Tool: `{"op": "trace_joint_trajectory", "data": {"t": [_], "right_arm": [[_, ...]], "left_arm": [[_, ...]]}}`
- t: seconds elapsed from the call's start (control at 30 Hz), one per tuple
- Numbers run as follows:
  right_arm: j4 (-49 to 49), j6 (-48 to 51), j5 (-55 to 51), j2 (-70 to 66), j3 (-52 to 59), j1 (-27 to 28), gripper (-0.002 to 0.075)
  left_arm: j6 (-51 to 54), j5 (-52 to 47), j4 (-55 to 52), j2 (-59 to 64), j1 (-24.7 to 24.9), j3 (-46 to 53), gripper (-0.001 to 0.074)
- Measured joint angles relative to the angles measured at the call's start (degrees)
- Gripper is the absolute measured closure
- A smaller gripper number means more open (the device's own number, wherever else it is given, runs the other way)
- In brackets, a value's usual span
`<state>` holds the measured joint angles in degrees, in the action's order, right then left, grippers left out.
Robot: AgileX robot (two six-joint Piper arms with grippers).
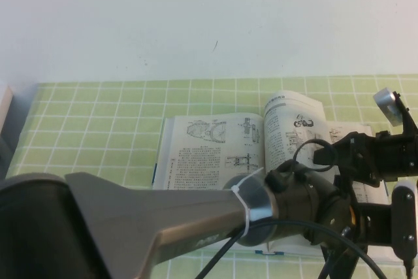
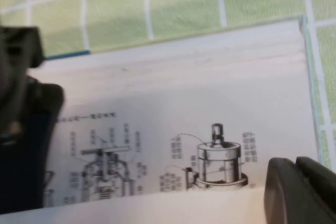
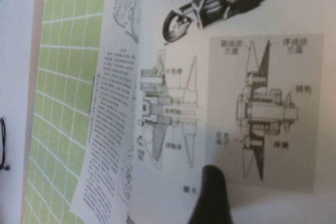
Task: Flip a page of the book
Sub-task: Open the closed book
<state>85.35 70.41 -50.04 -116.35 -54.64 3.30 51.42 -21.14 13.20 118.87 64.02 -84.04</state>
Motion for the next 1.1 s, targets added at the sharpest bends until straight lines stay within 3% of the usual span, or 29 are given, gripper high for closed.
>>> {"op": "trace_joint_trajectory", "data": {"t": [0.47, 0.83, 1.1], "right_arm": [[-2.16, 0.14, 0.0, 0.0, 0.0, 0.0, 0.0213], [-3.1, 0.14, -0.9, 0.0, 0.0, 0.0, 0.0213], [-3.18, 0.14, -1.39, 0.0, 0.0, 0.0, 0.0213]], "left_arm": [[-0.38, -0.58, -0.79, 1.97, -0.22, -0.51, 0.0738], [-14.2, 0.43, -10.1, 1.97, -2.75, -0.53, 0.0738], [-16.91, 0.56, -12.13, 1.97, -3.15, -0.63, 0.0738]]}}
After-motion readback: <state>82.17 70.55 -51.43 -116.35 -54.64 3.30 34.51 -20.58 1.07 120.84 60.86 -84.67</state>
